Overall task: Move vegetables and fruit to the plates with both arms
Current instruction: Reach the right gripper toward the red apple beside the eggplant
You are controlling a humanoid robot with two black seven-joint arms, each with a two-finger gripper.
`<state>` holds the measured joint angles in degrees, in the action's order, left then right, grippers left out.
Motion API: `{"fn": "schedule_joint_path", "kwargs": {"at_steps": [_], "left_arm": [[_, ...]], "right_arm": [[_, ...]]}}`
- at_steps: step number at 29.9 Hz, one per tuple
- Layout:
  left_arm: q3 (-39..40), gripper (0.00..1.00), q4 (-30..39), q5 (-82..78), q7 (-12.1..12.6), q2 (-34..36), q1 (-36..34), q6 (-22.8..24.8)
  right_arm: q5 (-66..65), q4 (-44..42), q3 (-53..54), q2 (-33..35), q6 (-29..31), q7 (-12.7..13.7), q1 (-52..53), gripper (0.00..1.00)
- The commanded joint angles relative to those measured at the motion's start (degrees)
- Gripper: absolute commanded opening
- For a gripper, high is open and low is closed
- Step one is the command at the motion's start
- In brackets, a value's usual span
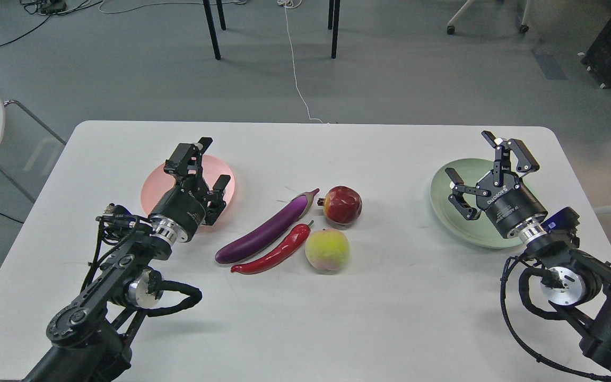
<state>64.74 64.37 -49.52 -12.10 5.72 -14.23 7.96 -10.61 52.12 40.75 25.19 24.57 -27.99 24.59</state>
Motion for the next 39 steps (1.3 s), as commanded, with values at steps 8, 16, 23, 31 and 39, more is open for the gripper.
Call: {"fn": "schedule_joint_path", "kwargs": {"at_steps": [8, 16, 23, 31, 39], "left_arm": [[-0.5, 0.98, 0.6, 0.2, -0.2, 0.2, -0.4, 0.4], [-0.1, 0.98, 1.4, 1.7, -5.1, 4.7, -4.0, -0.3], [-1.0, 0.98, 5.2, 4.4, -6.4, 7.3, -3.7, -0.2], [-0.9, 0.98, 8.7, 4.4, -6.4, 7.2, -1.6, -0.4], [-0.3, 0.98, 10.4, 4.4, -6.4, 8.0, 0.1, -0.4]], "right_arm": [[-4.3, 2.1, -0.1, 2.9, 1.0, 0.0, 3.8, 0.99], [-35.4, 4.7, -24.4, 12.9, 1.8, 0.0, 32.0, 0.99], [-56.4, 2.5, -49.3, 5.2, 1.8, 0.0, 52.2, 0.99], [-69.0, -10.4, -60.3, -12.4, -4.7, 0.0, 54.8, 0.99], [-69.0, -15.8, -66.3, -21.2, -7.3, 0.0, 54.3, 0.99]]}}
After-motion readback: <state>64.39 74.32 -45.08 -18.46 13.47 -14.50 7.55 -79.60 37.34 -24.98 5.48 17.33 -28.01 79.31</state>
